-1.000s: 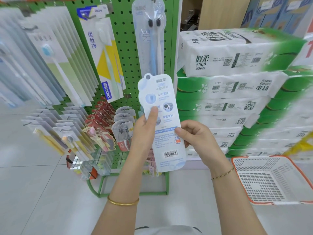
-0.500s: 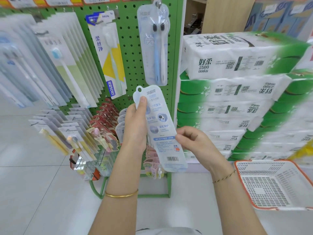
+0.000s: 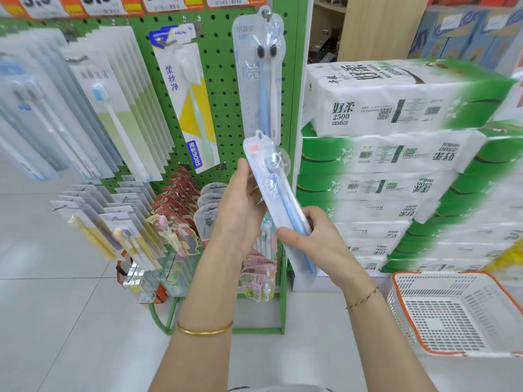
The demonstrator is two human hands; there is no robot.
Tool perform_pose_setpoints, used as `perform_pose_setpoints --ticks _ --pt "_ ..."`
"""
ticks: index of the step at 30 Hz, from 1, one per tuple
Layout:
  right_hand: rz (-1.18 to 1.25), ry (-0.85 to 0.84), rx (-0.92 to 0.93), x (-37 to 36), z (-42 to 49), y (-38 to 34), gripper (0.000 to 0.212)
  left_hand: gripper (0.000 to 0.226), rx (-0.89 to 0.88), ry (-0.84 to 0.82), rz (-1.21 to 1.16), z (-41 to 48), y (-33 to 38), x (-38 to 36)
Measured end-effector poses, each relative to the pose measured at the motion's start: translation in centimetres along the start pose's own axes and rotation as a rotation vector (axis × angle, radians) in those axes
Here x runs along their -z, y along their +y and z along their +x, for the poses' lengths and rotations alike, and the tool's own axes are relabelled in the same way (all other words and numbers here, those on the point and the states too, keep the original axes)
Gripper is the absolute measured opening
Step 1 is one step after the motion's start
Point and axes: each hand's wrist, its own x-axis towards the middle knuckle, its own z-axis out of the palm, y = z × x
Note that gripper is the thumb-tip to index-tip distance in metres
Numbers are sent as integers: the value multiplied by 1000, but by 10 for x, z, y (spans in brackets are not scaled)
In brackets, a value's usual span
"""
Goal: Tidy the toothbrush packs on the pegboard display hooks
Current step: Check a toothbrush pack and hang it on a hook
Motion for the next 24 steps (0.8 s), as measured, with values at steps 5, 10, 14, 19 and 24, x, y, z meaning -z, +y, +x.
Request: perform_pose_setpoints --ticks 5,10,14,19,24 --pt "-45 175 40 1 3 1 48 20 -67 -48 148 -4 -1 -5" --pt "118 159 145 1 4 -2 30 27 -163 -29 265 -1 -2 0" --pt "207 181 270 2 9 -10 26 25 -237 -37 302 1 10 -3" --pt "263 230 458 5 27 -41 21 26 -376 -58 358 6 41 -14" --pt "265 202 530 4 48 -71 24 25 -464 -27 379 18 64 -20"
